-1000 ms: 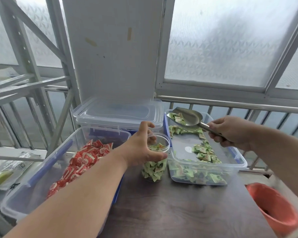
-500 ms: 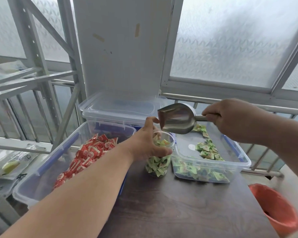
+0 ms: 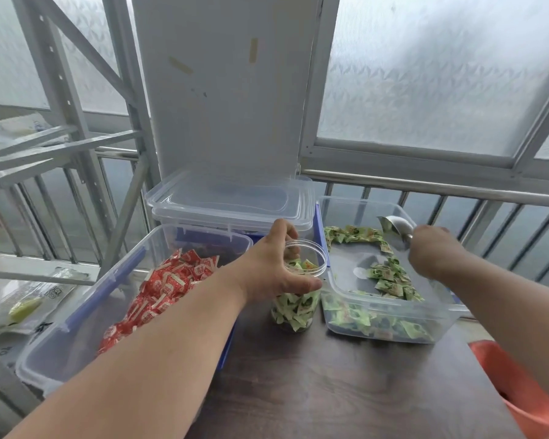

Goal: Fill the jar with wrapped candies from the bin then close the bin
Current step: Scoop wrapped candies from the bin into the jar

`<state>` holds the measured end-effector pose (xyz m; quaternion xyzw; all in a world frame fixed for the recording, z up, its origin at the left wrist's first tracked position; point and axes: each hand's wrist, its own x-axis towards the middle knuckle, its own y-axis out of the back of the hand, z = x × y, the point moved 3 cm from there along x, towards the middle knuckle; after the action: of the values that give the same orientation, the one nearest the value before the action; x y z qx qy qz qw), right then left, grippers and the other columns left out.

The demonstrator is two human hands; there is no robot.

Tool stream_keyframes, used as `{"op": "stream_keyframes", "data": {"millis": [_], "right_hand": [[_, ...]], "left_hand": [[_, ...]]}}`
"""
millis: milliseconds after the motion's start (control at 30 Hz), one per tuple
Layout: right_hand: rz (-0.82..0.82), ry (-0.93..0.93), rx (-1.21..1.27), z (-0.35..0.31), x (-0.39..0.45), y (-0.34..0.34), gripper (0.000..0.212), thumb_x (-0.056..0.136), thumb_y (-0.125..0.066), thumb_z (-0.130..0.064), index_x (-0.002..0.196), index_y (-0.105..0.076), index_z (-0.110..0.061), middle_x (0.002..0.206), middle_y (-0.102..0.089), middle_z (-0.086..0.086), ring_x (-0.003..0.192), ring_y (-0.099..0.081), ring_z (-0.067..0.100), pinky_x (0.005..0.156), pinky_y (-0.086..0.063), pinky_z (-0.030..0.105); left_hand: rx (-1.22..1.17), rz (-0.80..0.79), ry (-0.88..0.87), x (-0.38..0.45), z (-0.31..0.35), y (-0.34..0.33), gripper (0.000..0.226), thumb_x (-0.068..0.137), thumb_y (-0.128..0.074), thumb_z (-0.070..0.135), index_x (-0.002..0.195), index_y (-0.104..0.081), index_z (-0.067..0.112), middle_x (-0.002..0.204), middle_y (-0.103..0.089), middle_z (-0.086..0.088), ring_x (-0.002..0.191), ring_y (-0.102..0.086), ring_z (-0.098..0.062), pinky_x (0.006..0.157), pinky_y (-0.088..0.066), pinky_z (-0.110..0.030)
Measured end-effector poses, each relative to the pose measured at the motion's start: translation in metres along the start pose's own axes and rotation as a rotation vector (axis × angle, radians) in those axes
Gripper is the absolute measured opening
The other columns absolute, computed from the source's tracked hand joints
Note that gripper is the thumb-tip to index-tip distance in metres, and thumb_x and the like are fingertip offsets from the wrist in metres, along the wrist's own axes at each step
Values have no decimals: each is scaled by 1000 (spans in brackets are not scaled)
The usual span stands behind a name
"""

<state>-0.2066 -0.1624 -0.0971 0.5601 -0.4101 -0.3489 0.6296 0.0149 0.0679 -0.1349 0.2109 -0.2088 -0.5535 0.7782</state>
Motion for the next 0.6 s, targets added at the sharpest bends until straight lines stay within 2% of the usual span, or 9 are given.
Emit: {"op": "stream_keyframes", "data": {"millis": [67,133,200,267,333,400,500,600], "right_hand": [[-37,15,49,-12,8,-11,32,93,-47,-4,120,-64,-1,106,-65,15,81,-53,26,75,-53,33],[-86,20,92,-27,13,-17,34,91,-51,-4,122,-63,-3,112,-67,15,93,-62,28,84,-56,34],[-88,54,94,-41,17,-18,37,91,-52,-1,127,-62,-6,113,-70,16,101,-66,31,81,-54,32],[-86,90,102,-52,20,-20,35,91,-52,1,124,-64,-4,113,-71,14,96,-66,30,76,-54,31],[-118,115,108,-59,20,-27,29,93,-51,-2,115,-70,-3,112,-71,13,94,-67,29,80,-57,33],[-200,116,172,-58,22,-37,29,97,-50,-6,118,-71,-2,115,-70,16,95,-65,30,81,-52,34],[-293,47,293,-47,18,-43,29,96,-54,-9,119,-71,-3,111,-70,16,87,-57,27,80,-51,34],[-406,-18,366,-32,12,-48,24,93,-57,-10,110,-73,-5,99,-73,14,81,-68,29,73,-58,34]], "left_hand": [[5,1,-1,0,0,0,80,79,-97,44,133,-38,34,143,-57,3,121,-55,10,90,-53,-17],[5,-4,-3,1,-1,0,81,78,-97,44,136,-40,35,143,-58,4,125,-58,5,96,-54,-20],[2,-12,-2,2,-2,0,84,77,-98,45,141,-45,37,143,-61,5,131,-60,-5,104,-55,-25],[6,-20,-8,2,-2,-1,84,77,-98,45,145,-49,38,141,-62,7,133,-59,-6,107,-55,-26],[3,-24,-13,3,-2,-1,84,78,-99,44,146,-50,37,140,-62,8,132,-60,-3,105,-54,-22],[-1,-30,-10,4,-3,-1,85,77,-99,44,146,-50,36,140,-62,9,132,-60,-3,103,-53,-19],[12,-30,-4,5,-4,-1,87,76,-99,46,147,-50,36,140,-63,9,132,-61,-7,107,-55,-25],[11,-40,-4,6,-4,-1,87,77,-99,46,147,-49,36,141,-62,9,133,-60,-7,109,-55,-27]]}}
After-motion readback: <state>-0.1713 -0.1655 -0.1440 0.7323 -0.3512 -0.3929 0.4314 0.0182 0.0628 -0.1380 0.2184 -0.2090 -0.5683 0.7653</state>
